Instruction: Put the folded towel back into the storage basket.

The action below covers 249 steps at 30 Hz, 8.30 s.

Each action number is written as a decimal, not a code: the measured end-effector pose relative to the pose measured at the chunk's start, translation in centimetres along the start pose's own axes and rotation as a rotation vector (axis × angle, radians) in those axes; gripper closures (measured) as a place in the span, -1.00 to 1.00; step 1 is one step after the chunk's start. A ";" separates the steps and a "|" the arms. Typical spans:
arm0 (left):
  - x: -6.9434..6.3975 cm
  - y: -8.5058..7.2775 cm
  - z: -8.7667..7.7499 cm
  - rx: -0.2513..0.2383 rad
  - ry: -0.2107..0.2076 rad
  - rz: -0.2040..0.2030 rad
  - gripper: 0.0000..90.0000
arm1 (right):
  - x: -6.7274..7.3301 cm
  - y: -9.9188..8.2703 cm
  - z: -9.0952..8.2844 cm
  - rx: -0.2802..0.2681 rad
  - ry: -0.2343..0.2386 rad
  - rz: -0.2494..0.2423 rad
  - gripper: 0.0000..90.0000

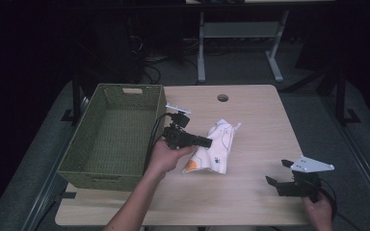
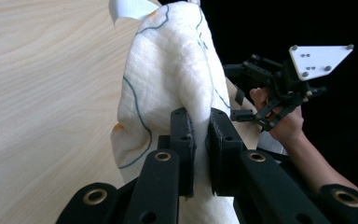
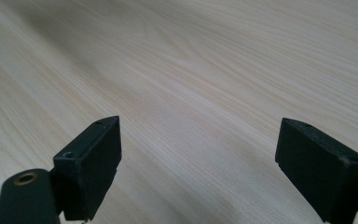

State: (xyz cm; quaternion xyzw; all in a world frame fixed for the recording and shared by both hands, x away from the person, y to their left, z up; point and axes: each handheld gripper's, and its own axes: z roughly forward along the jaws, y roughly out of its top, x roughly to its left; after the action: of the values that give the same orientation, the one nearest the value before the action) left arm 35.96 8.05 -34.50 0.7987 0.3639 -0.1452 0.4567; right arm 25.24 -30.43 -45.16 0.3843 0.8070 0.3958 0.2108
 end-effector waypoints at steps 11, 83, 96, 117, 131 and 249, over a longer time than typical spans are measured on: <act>0.7 -0.3 -2.6 -0.014 -0.036 -0.030 0.85 | 0.1 0.1 0.3 0.007 -0.004 -0.003 -0.69; 9.3 -5.2 -20.9 -0.144 0.105 -0.150 0.84 | 0.8 0.3 1.0 0.057 -0.022 -0.012 -0.69; 10.7 -5.3 -19.6 0.012 0.312 -0.065 0.83 | 0.8 0.2 1.1 0.068 -0.020 -0.012 -0.69; 13.6 -5.7 -15.8 0.238 0.749 0.046 0.25 | 0.6 0.0 0.9 0.071 -0.026 -0.016 -0.69; 13.5 -6.6 -13.8 0.308 0.666 0.027 0.26 | 0.9 0.2 0.8 0.066 -0.018 -0.026 -0.69; 7.7 -7.8 -17.9 -0.163 0.276 -0.034 0.19 | 1.1 0.5 -0.1 0.031 -0.025 -0.040 -0.69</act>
State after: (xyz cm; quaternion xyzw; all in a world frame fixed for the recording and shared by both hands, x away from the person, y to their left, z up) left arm 33.94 28.96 -34.00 0.7652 0.4472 -0.0119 0.4631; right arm 24.73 -29.42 -44.74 0.3763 0.8177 0.3744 0.2228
